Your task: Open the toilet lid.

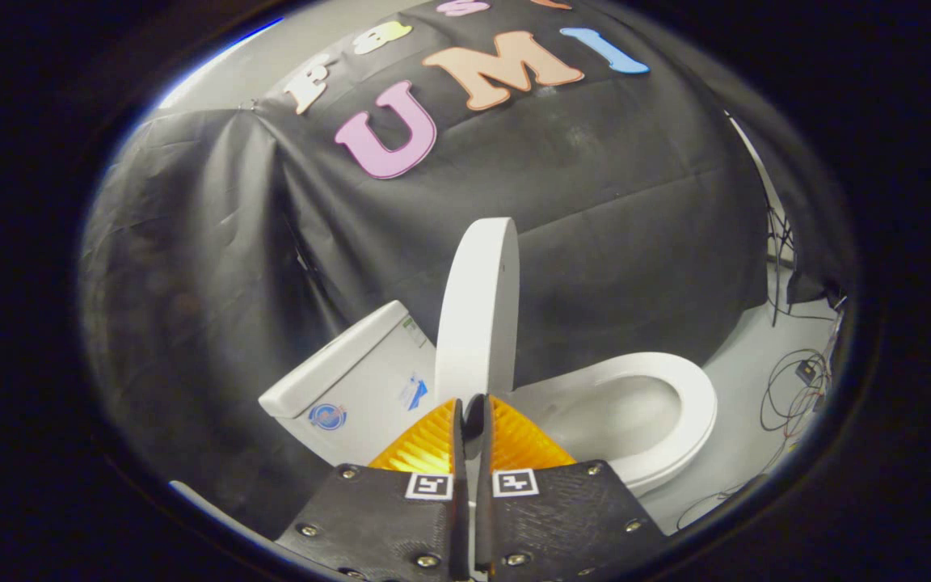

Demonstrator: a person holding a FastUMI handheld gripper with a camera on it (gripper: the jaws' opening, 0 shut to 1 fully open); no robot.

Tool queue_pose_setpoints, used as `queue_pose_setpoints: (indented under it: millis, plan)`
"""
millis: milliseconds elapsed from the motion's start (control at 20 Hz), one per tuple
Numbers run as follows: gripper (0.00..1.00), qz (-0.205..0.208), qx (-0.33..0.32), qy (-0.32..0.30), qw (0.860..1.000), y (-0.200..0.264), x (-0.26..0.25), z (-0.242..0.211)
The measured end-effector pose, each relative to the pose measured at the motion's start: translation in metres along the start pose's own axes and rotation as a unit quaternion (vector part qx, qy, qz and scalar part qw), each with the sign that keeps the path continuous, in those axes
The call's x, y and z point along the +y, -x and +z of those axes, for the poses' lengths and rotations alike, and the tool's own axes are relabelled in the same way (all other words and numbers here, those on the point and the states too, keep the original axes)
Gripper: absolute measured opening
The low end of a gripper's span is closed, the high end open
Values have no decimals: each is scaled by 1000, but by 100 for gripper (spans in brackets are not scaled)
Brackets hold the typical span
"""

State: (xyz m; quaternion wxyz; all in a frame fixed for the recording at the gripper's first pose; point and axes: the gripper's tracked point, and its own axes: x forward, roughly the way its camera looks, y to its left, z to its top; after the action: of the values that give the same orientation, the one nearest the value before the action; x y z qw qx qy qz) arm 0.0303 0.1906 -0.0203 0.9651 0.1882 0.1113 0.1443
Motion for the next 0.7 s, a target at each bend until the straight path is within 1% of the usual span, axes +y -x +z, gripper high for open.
queue_pose_setpoints:
  millis: [300, 500, 700]
  plan:
    - [4, 30, -13, -1, 999, -9, 33, 2]
    - [4, 42, -18, 14, 999, -13, 53, 0]
    - [4, 65, -21, 5, 998, -24, 72, -2]
